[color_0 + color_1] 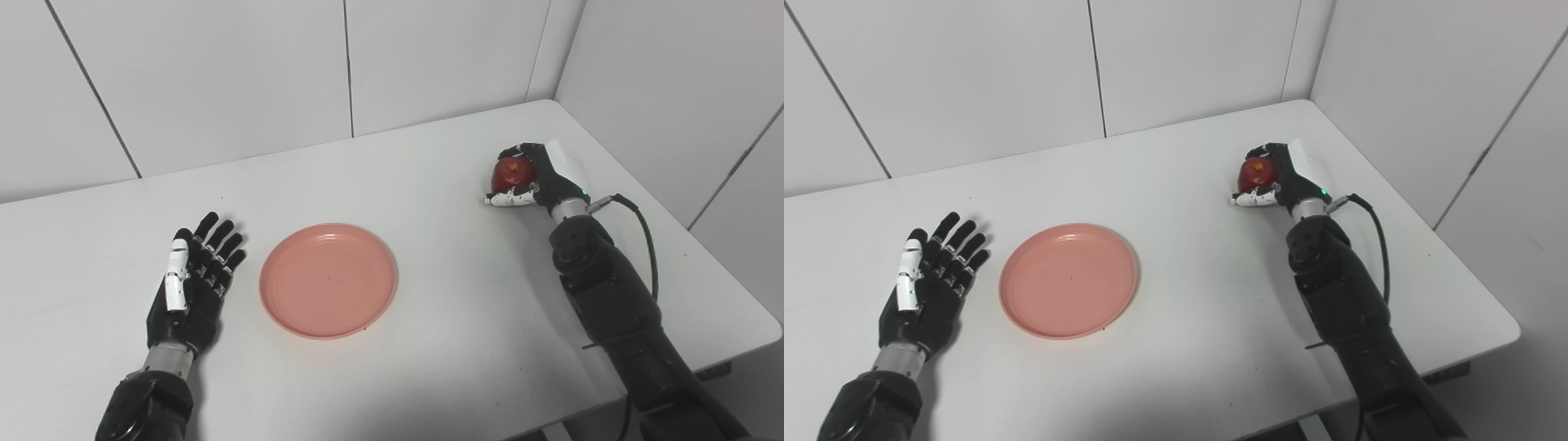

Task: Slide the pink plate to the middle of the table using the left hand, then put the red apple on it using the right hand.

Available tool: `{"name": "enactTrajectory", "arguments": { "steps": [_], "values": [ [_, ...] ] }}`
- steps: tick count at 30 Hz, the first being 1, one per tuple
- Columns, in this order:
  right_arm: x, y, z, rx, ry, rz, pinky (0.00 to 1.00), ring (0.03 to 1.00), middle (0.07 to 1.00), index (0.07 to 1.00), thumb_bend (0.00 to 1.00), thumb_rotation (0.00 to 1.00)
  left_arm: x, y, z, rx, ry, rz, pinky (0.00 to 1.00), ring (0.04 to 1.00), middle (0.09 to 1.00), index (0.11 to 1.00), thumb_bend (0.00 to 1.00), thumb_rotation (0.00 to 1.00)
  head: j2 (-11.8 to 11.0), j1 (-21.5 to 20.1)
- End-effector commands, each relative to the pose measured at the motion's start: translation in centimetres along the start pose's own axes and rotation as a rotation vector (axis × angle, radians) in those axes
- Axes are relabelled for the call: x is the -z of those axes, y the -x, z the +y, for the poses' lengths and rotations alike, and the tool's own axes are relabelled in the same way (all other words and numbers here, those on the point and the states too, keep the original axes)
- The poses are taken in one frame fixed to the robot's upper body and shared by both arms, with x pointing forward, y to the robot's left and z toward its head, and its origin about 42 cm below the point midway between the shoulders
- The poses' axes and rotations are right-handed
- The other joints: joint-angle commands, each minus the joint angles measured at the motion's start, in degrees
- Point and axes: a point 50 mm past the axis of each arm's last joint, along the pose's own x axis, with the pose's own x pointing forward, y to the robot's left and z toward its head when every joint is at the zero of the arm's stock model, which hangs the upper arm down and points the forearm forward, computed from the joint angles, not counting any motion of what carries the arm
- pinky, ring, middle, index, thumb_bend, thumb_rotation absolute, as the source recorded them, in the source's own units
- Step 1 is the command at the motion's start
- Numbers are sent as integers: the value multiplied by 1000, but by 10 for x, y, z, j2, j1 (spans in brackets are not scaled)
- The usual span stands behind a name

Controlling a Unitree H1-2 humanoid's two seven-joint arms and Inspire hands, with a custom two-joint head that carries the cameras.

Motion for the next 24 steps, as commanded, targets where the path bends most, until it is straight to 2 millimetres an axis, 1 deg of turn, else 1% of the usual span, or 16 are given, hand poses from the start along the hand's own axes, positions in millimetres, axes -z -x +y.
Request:
{"name": "enactTrajectory", "arguments": {
  "steps": [1, 4, 9, 11, 15, 20, 24],
  "values": [
    [-17, -14, -24, 93, 1, -99, 424, 490, 540, 494, 533, 132, 7, 3, 0, -15, 11, 47, 935, 915, 919, 902, 388, 1000, -1, 0],
    [-16, -14, -23, 109, 6, -103, 384, 455, 509, 486, 518, 134, 8, 2, 1, -11, 10, 45, 939, 920, 923, 906, 386, 1000, -1, 0],
    [-17, -13, -25, 129, -1, -116, 384, 452, 502, 486, 515, 133, 8, 2, 1, -11, 17, 45, 944, 922, 925, 908, 387, 1000, -1, 0],
    [-18, -11, -27, 143, -13, -122, 384, 456, 509, 486, 515, 132, 8, 2, 0, -14, 15, 48, 942, 920, 923, 905, 388, 1000, 1, 6],
    [-24, -8, -33, 179, -26, -135, 390, 460, 505, 486, 515, 132, 8, 2, 0, -16, 8, 47, 942, 921, 922, 904, 392, 1000, 1, 9],
    [-41, 0, -44, 220, -35, -187, 362, 430, 480, 485, 514, 133, 8, 2, -3, -20, 10, 48, 941, 920, 921, 901, 389, 1000, -1, 14],
    [-63, 8, -49, 234, -35, -249, 368, 432, 482, 485, 514, 132, 9, 1, -4, -20, 12, 49, 936, 915, 917, 897, 390, 1000, -3, 19]
  ]
}}
